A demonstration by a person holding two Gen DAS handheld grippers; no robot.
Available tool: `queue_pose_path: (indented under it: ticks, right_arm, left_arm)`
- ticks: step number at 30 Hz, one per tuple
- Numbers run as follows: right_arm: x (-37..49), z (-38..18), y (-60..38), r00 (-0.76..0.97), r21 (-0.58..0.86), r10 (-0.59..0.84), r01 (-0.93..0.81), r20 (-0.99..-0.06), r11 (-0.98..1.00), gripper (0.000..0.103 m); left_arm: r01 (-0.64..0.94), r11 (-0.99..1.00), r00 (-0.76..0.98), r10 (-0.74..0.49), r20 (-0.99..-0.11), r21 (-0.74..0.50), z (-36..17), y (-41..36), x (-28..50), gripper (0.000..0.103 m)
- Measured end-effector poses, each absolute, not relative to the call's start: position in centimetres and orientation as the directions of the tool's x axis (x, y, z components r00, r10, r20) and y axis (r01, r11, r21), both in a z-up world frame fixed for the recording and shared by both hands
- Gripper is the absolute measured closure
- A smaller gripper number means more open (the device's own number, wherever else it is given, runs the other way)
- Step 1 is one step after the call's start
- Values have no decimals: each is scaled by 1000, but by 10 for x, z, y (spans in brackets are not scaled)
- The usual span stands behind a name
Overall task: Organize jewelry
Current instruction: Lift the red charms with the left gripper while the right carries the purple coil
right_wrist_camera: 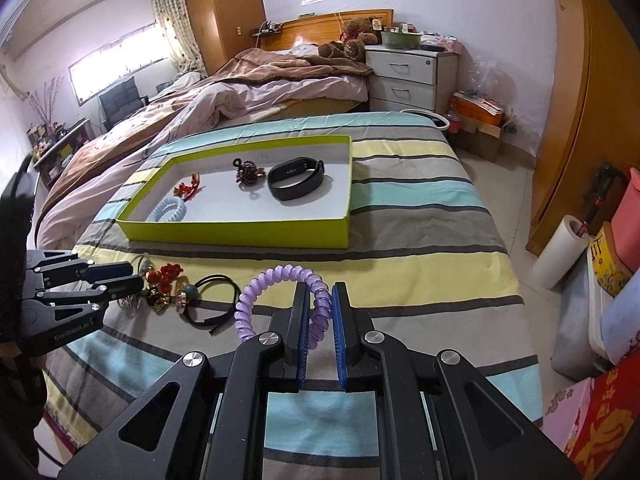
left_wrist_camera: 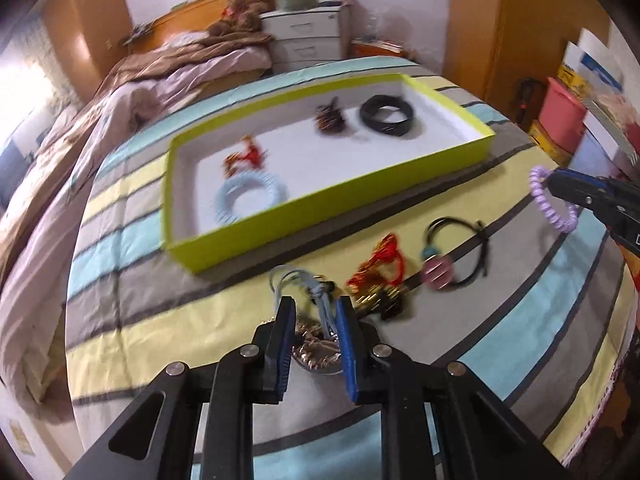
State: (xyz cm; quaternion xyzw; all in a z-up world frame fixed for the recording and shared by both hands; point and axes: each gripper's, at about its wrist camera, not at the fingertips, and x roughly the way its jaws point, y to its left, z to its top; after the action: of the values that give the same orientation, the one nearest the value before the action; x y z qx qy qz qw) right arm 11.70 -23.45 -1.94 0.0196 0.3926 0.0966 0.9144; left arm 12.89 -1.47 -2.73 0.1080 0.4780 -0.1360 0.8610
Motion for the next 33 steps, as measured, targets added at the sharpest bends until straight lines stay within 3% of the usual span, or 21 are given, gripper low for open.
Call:
queue_pose_path:
  ticks: [8,11,13,17,27,29,31,33]
  right_arm:
    - [116,-19,-228,670,109,199,-174,-715,979,92]
    - [115,-19,-228,671,109,195,-169,-716,980,92]
    - [115,-19,-227,669,110,195,-167,-717,980,92]
    - [115,-20,-227,664,106,191,-166,-723,980,92]
    - [119,-21,-226,658,105,193,-171,-728,980,92]
    - [118,-21,-226,657,104,192,-171,-729,980,92]
    - [120,-21,-226,657,103,191,-170,-729,980,92]
    - [120,-21,-225,658,102,190,-169,-729,980,92]
  left_arm:
    - [290,957,537,-153,-830,11,-19,1,127,81]
    - [329,941,538,-258,-802,-82,-9,-4,129,70]
    - [330,940,534,-262,-804,-87,-10,-10,132,65]
    - [366,921,489,-311,-815,-132,-18,-23,142,65]
    - [351,928,457,-284,-843,-122,-37,-38,154,65]
    - [354,925,455,-301,-838,-139,-37,-38,155,69]
    - [359,924,451,-297,-842,-134,-38,-40,156,84]
    - [365,920,446,-307,-841,-142,-38,-41,156,90]
